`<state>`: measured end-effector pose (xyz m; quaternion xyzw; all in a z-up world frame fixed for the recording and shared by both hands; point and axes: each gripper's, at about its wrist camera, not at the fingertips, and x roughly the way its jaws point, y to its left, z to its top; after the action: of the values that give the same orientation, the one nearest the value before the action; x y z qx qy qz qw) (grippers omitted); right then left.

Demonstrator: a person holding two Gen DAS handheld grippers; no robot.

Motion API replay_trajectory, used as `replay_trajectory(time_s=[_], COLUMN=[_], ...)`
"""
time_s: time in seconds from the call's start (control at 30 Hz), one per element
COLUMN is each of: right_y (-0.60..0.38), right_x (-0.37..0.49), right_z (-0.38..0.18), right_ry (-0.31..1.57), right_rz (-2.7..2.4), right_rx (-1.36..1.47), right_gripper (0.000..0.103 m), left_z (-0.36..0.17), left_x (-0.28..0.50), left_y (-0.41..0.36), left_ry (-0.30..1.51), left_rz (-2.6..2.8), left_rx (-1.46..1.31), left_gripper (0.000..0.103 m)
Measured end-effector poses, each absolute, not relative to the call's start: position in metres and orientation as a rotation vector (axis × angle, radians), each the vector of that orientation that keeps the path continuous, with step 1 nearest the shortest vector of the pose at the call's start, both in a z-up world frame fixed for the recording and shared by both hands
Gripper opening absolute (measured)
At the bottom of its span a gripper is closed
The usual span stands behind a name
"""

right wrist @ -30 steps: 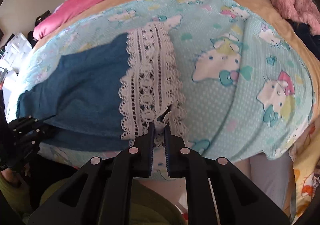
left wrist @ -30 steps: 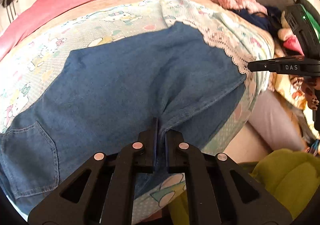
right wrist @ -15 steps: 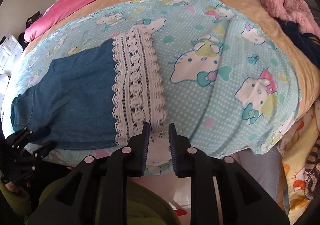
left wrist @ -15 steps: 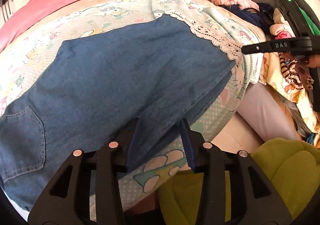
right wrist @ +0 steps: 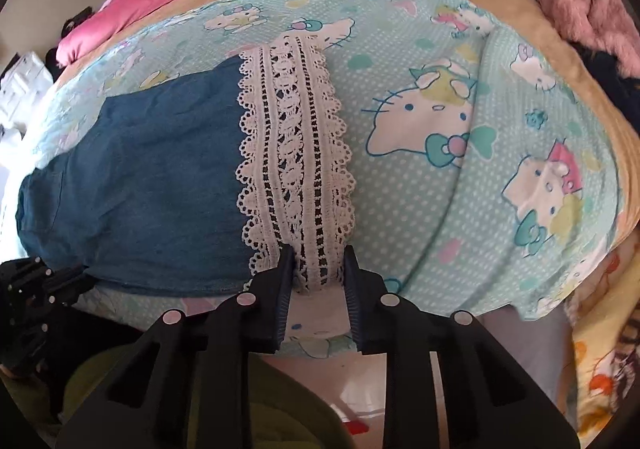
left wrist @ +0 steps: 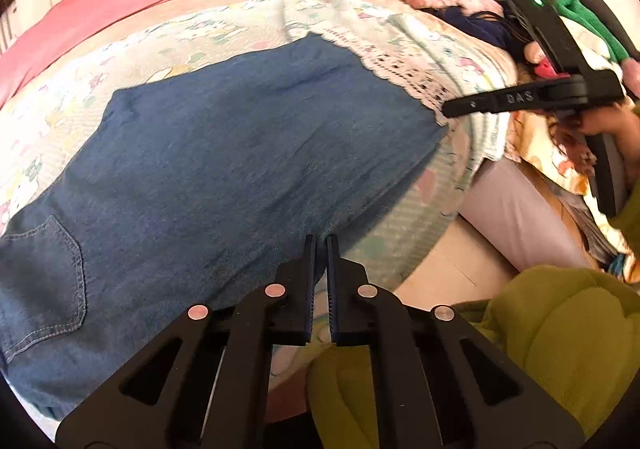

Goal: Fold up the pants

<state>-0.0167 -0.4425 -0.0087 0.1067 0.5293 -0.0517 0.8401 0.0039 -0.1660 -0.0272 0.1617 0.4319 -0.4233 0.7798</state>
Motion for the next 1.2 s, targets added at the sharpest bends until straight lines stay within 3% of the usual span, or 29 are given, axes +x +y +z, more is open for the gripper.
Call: replay_trajectory(time_s=[0.17,0.27,0.3,0.37,0.47,0.77,0.83,0.93,0.97,1.0,1.2], right_y=[-0.454,-0.465,-0.470,-0.474,-0.477,-0.488,-0.486,-0.479,-0.480,-0.484,-0.501], right_x=[-0.016,-0.009,-0.002,0.012,0.045,0.142,0.147,0.144,0.142,0.138,0.150], right_z=[-0.013,0.015,0.027,0.036,0.038,-0.015,-0.028,-0.033,-0.032,-0.029,0.013], right_ry=[1.167,1.084,1.033,0.981,0.933,1.010,1.027,0.997,0.979,0.953,0.821], right_rz=[-0.136,-0.150,-0.142,-0.123,-0.035,0.082,0.122,0.186,0.198,0.206,0.207], right_rx=[0.290,0.268,0.262,0.260,0.275,0.269,0.287,0.286,0.305,0.323,0.269], right_gripper=[0.047,0.051,0.055,0.055,0.055,0.055,0.043,0.022,0.018,0.017,0.016], left_z=[-0.036,-0.018,-0.008,0.010,0.031,0.009,-0.007,-0.031,-0.034,-0.036,-0.002], left_x=[0.008,0.004,0.005,0.012,0.044,0.180,0.201,0.218,0.218,0.217,0.233], left_y=[-0.164,-0.155,-0.149,-0.140,-0.127,-0.126,-0.134,-0.144,-0.146,-0.152,-0.161], left_ry=[0.993,0.961,0.937,0.903,0.865,0.951,0.988,1.076,1.085,1.081,0.997], left_rz=[-0.910,-0.918,-0.922,-0.918,-0.848,-0.643,-0.629,-0.662,-0.672,-0.660,-0.630], left_rx=[0.353,0.337,0.324,0.289,0.210,0.122,0.131,0.050,0.037,0.070,0.115], left_gripper=[0.010,0.037,0.038,0.042,0.060,0.066,0.066,0.061,0.037,0.003,0.001])
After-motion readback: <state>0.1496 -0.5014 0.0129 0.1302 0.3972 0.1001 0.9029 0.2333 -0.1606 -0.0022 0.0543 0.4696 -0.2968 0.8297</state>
